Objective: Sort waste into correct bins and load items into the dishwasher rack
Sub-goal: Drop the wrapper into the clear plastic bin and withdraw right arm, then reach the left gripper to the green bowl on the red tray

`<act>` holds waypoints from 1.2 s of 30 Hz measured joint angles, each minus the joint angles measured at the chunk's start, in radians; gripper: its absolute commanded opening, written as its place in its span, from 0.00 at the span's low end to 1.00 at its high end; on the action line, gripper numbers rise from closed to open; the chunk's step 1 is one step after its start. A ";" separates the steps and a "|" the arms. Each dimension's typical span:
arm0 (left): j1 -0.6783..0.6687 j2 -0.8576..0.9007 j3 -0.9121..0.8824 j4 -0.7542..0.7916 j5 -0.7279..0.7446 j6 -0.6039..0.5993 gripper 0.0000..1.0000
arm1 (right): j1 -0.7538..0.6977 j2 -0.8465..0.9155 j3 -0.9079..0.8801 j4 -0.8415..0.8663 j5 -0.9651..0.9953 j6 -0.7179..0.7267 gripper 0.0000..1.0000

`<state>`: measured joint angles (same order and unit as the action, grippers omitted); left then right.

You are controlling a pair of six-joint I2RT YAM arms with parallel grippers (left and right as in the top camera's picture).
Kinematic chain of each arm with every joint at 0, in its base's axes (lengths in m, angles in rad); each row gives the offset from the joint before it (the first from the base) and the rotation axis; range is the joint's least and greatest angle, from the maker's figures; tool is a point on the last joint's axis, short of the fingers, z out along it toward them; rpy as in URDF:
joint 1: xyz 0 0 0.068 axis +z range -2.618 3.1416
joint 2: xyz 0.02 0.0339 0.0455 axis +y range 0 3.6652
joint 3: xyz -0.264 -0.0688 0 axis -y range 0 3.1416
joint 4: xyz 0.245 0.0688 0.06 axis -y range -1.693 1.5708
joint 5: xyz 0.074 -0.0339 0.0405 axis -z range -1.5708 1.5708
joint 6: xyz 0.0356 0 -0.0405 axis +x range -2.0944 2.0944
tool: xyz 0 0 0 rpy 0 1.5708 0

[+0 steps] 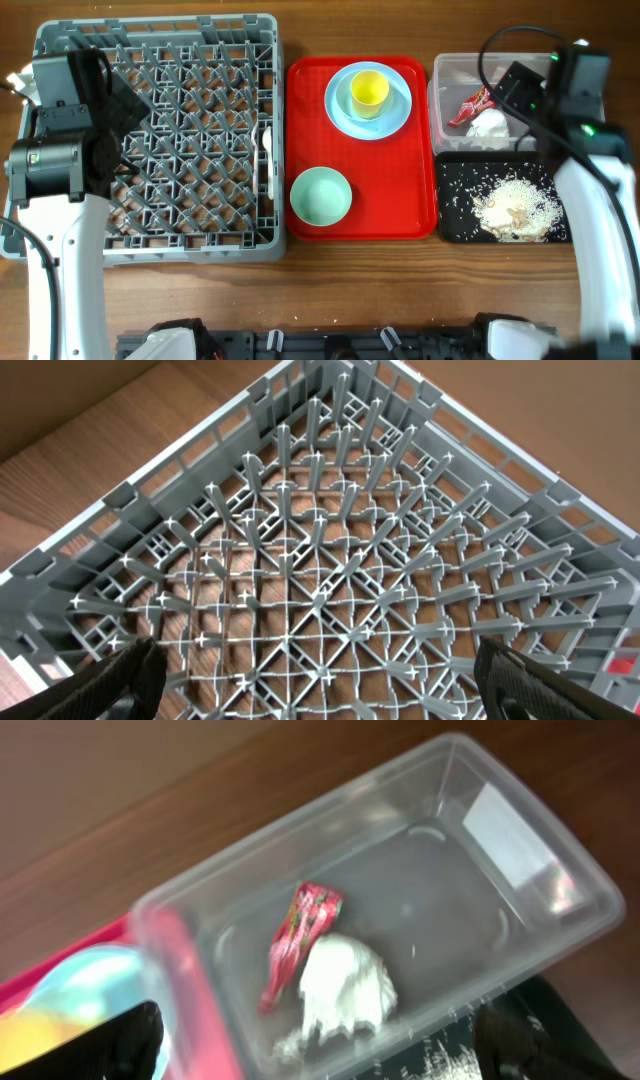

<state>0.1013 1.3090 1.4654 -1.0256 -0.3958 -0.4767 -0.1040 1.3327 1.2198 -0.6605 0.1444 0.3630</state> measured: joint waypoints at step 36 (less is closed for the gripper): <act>0.005 0.000 0.000 0.236 0.138 0.009 0.98 | 0.000 -0.723 0.013 -0.487 -0.123 -0.029 1.00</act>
<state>0.1059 1.3090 1.4658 -0.7898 -0.2577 -0.4679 -0.1040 0.6094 1.2331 -1.1477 0.0216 0.3344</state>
